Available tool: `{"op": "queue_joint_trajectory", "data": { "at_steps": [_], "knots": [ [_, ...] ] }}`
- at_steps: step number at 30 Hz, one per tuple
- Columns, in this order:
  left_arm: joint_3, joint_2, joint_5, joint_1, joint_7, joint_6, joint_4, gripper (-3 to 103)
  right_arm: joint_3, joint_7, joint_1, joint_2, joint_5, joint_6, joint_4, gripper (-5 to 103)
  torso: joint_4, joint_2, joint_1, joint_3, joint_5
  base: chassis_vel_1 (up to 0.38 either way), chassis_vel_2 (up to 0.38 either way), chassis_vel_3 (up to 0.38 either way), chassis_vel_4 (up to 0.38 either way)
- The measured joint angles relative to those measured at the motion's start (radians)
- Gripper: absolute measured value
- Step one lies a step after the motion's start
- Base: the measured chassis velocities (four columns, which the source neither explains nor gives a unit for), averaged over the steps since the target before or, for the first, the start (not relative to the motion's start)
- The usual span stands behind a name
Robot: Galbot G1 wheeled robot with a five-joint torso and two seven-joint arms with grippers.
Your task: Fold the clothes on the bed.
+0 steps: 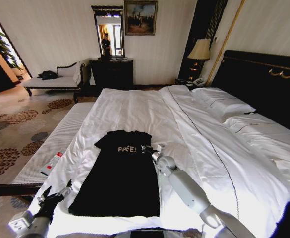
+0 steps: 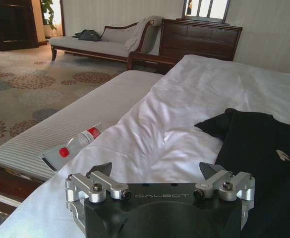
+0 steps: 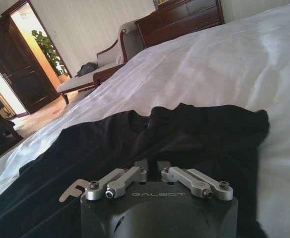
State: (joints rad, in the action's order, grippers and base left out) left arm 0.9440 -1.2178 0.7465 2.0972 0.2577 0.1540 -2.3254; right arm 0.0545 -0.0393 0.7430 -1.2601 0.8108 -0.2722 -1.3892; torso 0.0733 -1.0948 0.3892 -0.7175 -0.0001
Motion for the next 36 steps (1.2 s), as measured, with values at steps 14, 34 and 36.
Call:
{"op": "queue_joint_trajectory", "data": {
  "at_steps": [14, 34, 36],
  "knots": [
    [-0.023, 0.004, -0.004, -0.023, 0.005, 0.007, 0.003, 99, -0.084, -0.003, 0.116, 0.061, -0.015, 0.03, -0.15, 65, 0.0001, 0.0, 0.0, 0.0, 0.0001, 0.0, 0.0, 0.0, 0.0],
    [-0.041, 0.042, -0.002, -0.074, 0.02, 0.018, 0.023, 99, -0.125, -0.007, 0.121, 0.097, -0.142, 0.121, -0.019, 100, -0.0001, 0.0, 0.0, 0.0, 0.0001, 0.0, 0.0, 0.0, 0.0],
    [-0.041, 0.054, 0.011, -0.09, 0.024, 0.022, 0.032, 99, -0.131, -0.011, 0.129, 0.105, -0.138, 0.119, -0.028, 100, 0.0, 0.0, 0.0, 0.0, 0.0001, 0.0, 0.0, 0.0, 0.0]
  ]
}}
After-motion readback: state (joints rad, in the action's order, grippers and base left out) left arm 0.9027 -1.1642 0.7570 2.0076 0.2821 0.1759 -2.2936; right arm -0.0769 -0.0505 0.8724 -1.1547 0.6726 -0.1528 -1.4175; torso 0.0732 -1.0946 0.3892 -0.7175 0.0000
